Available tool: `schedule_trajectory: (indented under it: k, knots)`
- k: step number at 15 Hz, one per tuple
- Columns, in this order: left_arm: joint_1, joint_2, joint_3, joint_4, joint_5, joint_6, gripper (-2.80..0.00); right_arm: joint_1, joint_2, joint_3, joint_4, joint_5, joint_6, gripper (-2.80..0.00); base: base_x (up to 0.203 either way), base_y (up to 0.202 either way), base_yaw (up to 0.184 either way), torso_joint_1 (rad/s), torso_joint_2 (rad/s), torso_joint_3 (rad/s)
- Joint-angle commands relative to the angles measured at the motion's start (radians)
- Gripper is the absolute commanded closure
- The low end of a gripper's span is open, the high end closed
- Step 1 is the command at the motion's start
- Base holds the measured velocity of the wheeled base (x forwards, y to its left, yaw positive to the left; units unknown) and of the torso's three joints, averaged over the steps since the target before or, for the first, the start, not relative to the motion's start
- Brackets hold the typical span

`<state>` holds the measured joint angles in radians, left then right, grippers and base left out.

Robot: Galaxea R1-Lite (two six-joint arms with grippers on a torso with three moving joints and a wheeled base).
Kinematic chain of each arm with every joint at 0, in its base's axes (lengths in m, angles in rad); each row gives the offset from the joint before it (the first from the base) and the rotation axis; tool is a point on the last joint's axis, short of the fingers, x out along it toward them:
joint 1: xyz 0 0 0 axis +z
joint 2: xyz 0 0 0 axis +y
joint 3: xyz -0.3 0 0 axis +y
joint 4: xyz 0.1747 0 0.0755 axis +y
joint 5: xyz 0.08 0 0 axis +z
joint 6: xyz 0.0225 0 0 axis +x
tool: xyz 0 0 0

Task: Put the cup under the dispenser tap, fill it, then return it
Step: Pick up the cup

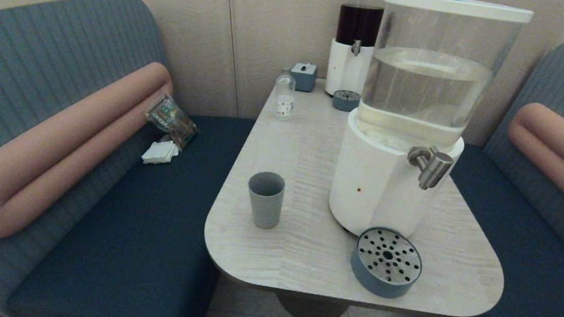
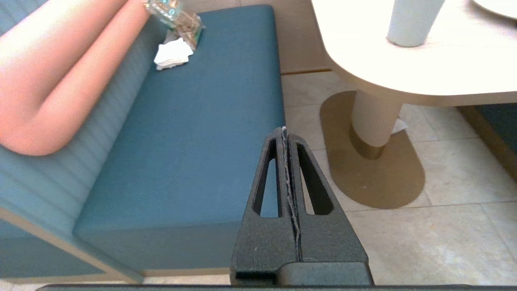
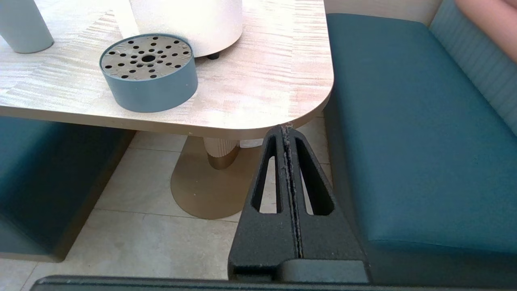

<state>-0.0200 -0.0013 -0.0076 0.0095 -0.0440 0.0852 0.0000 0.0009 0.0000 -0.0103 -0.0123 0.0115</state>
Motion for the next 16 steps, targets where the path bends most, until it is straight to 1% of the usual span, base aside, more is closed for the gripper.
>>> schedule_trajectory:
  k: [1,2,3,5,7,8,9,10,11,12,14,15,16]
  knots:
    - [0.000,-0.002,-0.034,0.004,-0.007,-0.003,0.00,0.000,0.001,0.000,0.000,0.000,0.001,0.00,0.000,0.000,0.000,0.000,0.00,0.000]
    - [0.000,0.001,-0.086,0.017,-0.018,-0.012,0.00,0.000,0.001,0.000,0.000,0.000,0.001,0.00,0.000,0.000,0.000,0.000,0.00,0.000]
    - [0.000,0.014,-0.163,0.043,-0.038,-0.025,0.00,0.000,0.001,0.000,0.000,0.000,0.001,0.00,0.000,0.000,0.000,0.000,0.00,0.000]
    - [0.000,0.116,-0.327,0.086,-0.065,-0.079,0.00,0.000,0.001,0.000,0.000,0.000,0.001,0.00,0.000,0.000,0.000,0.000,0.00,0.000]
    - [-0.005,0.318,-0.502,0.102,-0.080,-0.193,0.00,0.000,0.001,0.000,0.000,0.000,0.001,0.00,0.000,0.000,0.000,0.000,0.00,0.000]
    - [-0.010,0.418,-0.591,0.104,-0.098,-0.250,0.00,0.001,0.001,0.000,0.000,0.000,0.001,0.00,0.000,0.000,0.000,0.000,0.00,0.000]
    - [-0.015,0.509,-0.670,0.099,-0.134,-0.294,0.00,0.000,0.001,0.000,0.000,0.000,0.001,0.00,0.000,0.000,0.000,0.000,0.00,0.000]
    - [-0.019,0.591,-0.725,0.079,-0.183,-0.323,0.00,0.000,0.001,0.000,0.000,0.000,0.001,0.00,0.000,0.000,0.000,0.000,0.00,0.000]
    - [-0.022,0.670,-0.755,0.030,-0.241,-0.337,0.00,0.000,0.001,0.000,0.000,0.000,0.001,0.00,0.000,0.000,0.000,0.000,0.00,0.000]
    - [-0.023,0.747,-0.766,-0.065,-0.309,-0.344,0.00,0.001,0.001,0.000,0.000,0.000,0.001,0.00,0.000,0.000,0.000,0.000,0.00,0.000]
    - [-0.023,0.901,-0.738,-0.407,-0.458,-0.346,0.00,0.000,0.001,0.000,0.000,0.000,0.001,0.00,0.000,0.000,0.000,0.000,0.00,0.000]
    - [-0.023,0.968,-0.707,-0.538,-0.512,-0.335,0.00,0.000,0.001,0.000,0.000,0.000,0.001,0.00,0.000,0.000,0.000,0.000,0.00,0.000]
    - [-0.021,1.034,-0.661,-0.662,-0.560,-0.308,-2.80,0.000,0.001,0.000,0.000,0.000,0.001,0.00,0.000,0.000,0.000,0.000,0.00,0.000]
